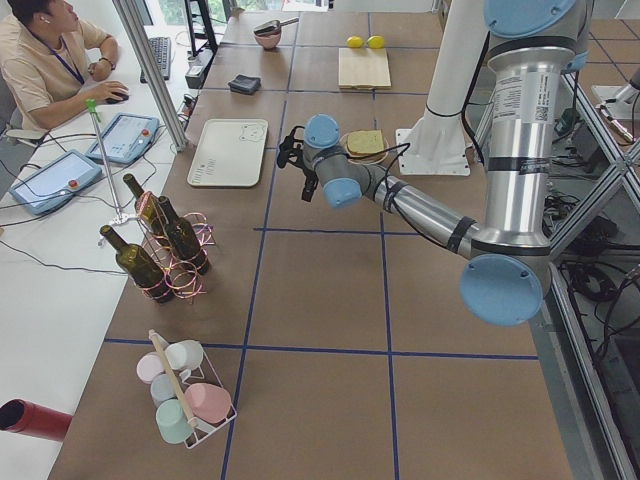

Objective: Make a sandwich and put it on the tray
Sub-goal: 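Move the left gripper to the rim of the white plate, then close the left gripper on the plate rim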

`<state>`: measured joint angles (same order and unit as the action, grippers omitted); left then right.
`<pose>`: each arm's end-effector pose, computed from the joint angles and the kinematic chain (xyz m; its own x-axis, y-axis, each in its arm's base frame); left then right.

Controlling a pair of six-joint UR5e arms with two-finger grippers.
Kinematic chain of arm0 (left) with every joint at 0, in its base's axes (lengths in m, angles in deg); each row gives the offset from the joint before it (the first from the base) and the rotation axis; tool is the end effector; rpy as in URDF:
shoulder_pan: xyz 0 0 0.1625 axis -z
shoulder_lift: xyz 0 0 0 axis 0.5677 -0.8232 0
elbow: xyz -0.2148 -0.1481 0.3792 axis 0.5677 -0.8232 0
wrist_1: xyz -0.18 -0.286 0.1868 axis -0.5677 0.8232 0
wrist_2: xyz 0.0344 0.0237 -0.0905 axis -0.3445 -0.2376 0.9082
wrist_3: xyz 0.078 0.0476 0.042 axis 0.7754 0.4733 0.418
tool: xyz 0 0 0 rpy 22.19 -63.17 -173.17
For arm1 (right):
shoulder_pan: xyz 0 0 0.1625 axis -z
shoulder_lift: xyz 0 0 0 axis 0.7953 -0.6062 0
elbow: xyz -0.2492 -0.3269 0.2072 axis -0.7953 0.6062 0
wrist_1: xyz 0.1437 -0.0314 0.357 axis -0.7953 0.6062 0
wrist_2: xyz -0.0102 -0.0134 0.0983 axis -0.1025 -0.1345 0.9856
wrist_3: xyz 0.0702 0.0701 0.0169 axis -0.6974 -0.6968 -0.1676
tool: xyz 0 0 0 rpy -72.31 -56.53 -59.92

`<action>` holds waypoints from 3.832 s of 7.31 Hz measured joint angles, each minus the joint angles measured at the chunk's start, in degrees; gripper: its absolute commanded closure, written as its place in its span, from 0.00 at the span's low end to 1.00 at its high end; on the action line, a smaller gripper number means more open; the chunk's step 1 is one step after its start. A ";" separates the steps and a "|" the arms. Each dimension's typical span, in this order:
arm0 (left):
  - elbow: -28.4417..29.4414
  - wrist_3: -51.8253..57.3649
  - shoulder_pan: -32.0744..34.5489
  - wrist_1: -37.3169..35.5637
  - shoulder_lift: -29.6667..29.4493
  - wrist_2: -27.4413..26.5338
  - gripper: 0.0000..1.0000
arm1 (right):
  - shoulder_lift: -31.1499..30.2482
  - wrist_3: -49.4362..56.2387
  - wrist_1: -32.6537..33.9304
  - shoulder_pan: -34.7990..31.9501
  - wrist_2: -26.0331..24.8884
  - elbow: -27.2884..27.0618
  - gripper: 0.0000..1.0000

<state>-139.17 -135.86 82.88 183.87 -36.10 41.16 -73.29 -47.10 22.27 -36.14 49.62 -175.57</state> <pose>0.2477 -0.3846 0.4063 0.3577 0.2240 -0.9066 0.0296 0.9676 0.2508 0.0581 -0.3825 0.6758 0.7223 -0.2198 0.6557 0.1744 0.9754 0.1348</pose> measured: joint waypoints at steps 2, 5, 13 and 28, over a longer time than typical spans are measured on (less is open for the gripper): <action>0.66 -19.98 -15.88 3.76 -5.80 -13.50 0.04 | -0.21 -0.11 -0.16 -0.04 0.09 0.19 0.00; 7.86 -30.31 -28.69 4.60 -14.52 -27.47 0.51 | -0.24 -0.13 -0.21 -0.04 0.12 0.37 0.00; 12.22 -31.38 -32.69 5.32 -15.87 -29.38 0.55 | -0.25 -0.13 -0.21 -0.04 0.17 0.49 0.00; 12.51 -31.46 -34.19 5.32 -15.52 -29.47 0.74 | -0.23 -0.13 -0.21 0.05 0.08 0.58 0.00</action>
<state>-126.66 -167.32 48.69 189.19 -51.62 11.69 -73.52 -47.23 22.06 -36.09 49.70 -174.99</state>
